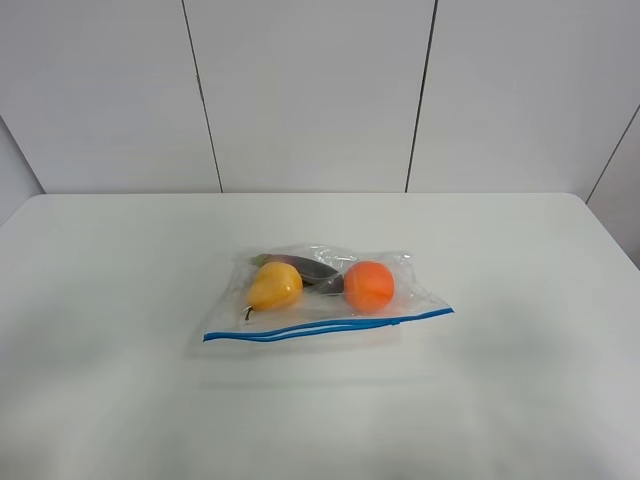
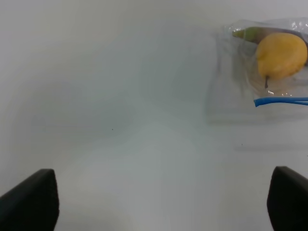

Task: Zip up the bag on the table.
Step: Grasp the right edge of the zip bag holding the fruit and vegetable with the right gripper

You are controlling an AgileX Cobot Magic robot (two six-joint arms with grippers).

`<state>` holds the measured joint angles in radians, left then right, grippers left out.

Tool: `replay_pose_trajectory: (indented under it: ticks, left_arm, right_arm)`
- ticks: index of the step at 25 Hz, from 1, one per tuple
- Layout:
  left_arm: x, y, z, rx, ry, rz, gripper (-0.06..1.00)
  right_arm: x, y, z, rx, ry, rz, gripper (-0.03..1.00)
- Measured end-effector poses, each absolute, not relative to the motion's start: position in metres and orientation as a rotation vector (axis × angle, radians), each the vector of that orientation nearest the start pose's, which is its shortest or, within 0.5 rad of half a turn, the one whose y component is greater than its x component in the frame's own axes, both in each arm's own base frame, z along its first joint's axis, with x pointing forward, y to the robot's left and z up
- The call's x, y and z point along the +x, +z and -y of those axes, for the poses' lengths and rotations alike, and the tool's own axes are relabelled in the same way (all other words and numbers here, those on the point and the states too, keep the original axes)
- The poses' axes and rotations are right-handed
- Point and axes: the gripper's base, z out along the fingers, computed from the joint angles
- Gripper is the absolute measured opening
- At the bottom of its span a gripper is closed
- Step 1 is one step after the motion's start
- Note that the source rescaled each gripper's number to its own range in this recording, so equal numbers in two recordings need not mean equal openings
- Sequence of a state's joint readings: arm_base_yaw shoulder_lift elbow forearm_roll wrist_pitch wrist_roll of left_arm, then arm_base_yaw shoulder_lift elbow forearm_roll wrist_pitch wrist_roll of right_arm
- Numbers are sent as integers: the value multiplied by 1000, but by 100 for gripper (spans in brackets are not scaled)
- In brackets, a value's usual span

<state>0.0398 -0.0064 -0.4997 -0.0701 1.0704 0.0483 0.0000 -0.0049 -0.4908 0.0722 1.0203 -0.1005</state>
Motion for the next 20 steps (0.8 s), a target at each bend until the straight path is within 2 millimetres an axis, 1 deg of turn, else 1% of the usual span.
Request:
replay_pose_trajectory:
  ticks: [3,6,7,10,11,13,14,17,18,20]
  left_arm:
    - [-6,277,6,13,-29,-2046,100]
    - [-6,277,6,13,-29,-2046,100]
    - [-6,277,6,13,-29,-2046,100]
    - [-6,277,6,13,-29,-2046,100]
    - [-6,277,6,13,-29,-2046,100]
    - [-6,277,6,13,-29,-2046,100]
    - [-6,277,6,13,-29,-2046,100]
    - [-6,277,6,13,-29,-2046,100]
    - [-6,277,6,13,-29,-2046,100]
    - [-6,277,6,13,-29,-2046,100]
  right_arm:
    - [-2,282,-6,-102,33,-2009,100]
    - [12,299,-7,-102,41,-2070,100]
    - [21,306,-7,-102,52,-2104,100]
    - [55,327,-11,-92,123,-2214,100]
    - [72,331,-13,-85,159,-2270,100]
    - [98,336,-16,-72,213,-2346,100]
    - [118,334,-18,-57,258,-2411,100]
    - [164,324,-24,-8,374,-2549,100]
    - [182,315,-26,17,418,-2606,100]
    - [212,292,-30,67,501,-2723,100]
